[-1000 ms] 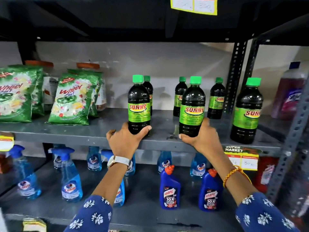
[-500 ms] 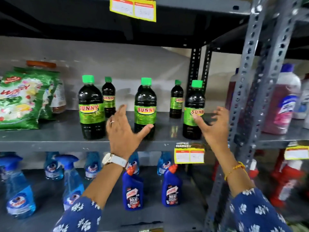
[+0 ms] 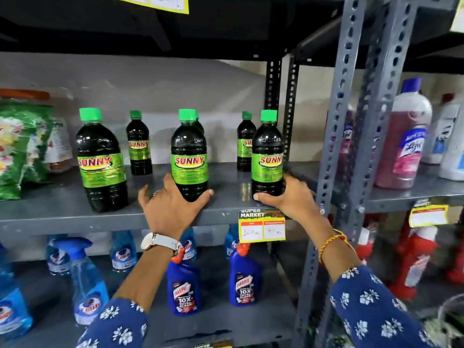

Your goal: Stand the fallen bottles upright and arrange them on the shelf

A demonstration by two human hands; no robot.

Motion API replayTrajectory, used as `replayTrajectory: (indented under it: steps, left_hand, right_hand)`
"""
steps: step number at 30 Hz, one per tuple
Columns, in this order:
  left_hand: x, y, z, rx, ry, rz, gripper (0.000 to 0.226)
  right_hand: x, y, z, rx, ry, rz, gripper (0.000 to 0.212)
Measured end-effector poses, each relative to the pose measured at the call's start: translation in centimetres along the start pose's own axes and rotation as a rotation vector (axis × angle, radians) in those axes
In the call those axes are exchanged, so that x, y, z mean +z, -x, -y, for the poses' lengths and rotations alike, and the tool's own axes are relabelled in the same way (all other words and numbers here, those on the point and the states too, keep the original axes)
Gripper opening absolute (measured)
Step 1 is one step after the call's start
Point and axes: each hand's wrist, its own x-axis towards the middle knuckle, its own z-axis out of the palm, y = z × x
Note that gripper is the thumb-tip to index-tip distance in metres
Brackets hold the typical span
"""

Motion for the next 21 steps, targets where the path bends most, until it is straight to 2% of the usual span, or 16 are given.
replayTrajectory:
  steps: [14,21]
  left_hand:
    - [-0.5,0.1,-0.2,-0.004,0.021,-0.008,0.082]
    - [-1.4,-0.2,-0.2,-0.042,0.049,0.07,0.088]
  right_hand:
    - [-0.3,0.4,0.8,0.027,-0.008,0.038,0.059]
    - [-0.5,0.3,1.3,0.033,-0.047,0.087,0.068]
